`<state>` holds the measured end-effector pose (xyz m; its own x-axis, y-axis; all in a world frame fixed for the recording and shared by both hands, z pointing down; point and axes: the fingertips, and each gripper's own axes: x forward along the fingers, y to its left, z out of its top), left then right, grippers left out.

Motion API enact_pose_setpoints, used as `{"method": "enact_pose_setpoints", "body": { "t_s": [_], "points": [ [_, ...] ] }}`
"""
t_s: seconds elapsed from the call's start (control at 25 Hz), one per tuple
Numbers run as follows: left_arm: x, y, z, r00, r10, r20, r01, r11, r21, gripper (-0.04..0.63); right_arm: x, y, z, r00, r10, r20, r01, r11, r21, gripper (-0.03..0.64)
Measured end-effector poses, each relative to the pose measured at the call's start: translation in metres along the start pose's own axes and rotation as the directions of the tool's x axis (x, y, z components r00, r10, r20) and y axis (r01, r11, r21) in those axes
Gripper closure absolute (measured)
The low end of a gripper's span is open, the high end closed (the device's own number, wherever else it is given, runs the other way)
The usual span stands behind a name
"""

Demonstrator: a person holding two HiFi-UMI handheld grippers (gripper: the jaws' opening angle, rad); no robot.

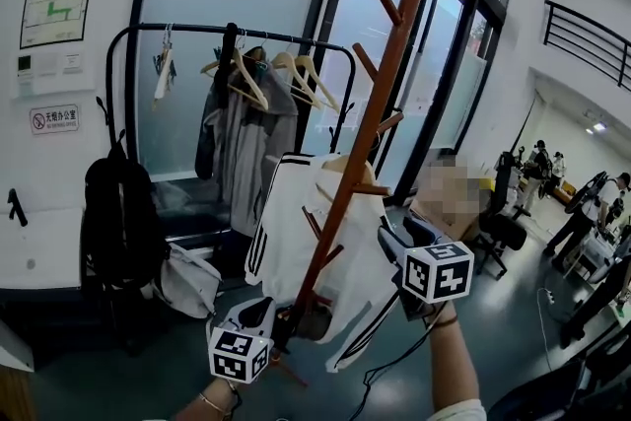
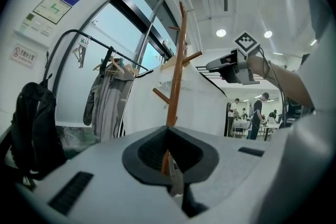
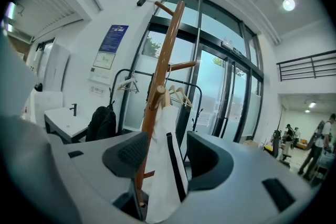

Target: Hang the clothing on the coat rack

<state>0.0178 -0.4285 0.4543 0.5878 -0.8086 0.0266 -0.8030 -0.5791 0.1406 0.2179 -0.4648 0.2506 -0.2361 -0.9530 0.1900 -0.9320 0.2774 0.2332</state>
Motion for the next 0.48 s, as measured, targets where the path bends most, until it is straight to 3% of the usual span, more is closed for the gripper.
{"method": "enact_pose_setpoints", "body": {
  "t_s": [0.24, 0.48],
  "points": [
    [-0.008, -0.007, -0.003, 1.0, -0.018, 0.003, 0.018, 1.0, -0.006, 0.586, -0.019, 0.009, -0.012, 0.998, -0.044, 0.034, 0.041, 0.996, 0.073, 0.391],
    [-0.011, -0.015, -0.011, 0.999, -0.036, -0.009, 0.036, 0.999, -0.026, 0.587, -0.027, 0.028, -0.046, 0.999, -0.037, -0.004, 0.038, 0.992, 0.121, 0.411]
  ]
}}
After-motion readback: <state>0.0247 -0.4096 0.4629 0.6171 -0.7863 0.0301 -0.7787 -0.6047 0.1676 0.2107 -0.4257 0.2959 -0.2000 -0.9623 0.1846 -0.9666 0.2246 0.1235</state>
